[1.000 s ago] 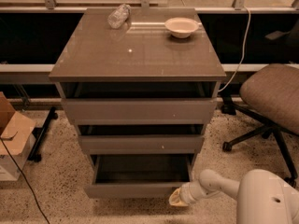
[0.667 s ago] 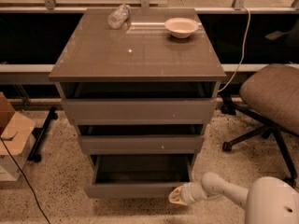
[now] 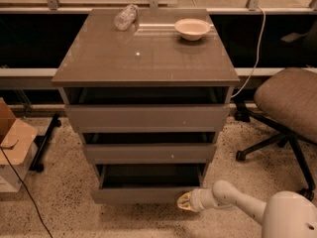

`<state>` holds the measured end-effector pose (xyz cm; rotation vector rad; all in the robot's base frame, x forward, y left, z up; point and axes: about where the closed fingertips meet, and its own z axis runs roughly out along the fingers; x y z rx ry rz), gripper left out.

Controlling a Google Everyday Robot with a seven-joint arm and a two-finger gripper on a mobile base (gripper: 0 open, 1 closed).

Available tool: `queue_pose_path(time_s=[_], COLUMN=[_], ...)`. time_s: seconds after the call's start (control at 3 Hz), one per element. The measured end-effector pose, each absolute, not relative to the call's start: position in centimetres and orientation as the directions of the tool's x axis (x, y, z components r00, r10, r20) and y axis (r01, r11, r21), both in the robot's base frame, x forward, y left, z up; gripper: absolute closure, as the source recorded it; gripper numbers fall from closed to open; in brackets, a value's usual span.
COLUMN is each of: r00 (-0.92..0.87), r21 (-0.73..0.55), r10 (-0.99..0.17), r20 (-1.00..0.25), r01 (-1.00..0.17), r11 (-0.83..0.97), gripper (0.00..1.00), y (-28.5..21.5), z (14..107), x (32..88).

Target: Close bottom drawer

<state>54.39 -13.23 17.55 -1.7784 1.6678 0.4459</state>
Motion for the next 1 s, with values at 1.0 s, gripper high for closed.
queue_pose_path(time_s=[1.0], r00=[0.191], r21=[-0.320], r10=[-0.709], r20=[-0.679], r01=[-0.946], r11=[0.052], gripper=[1.00], y=[-12.5], z=[17.6], x=[59.5])
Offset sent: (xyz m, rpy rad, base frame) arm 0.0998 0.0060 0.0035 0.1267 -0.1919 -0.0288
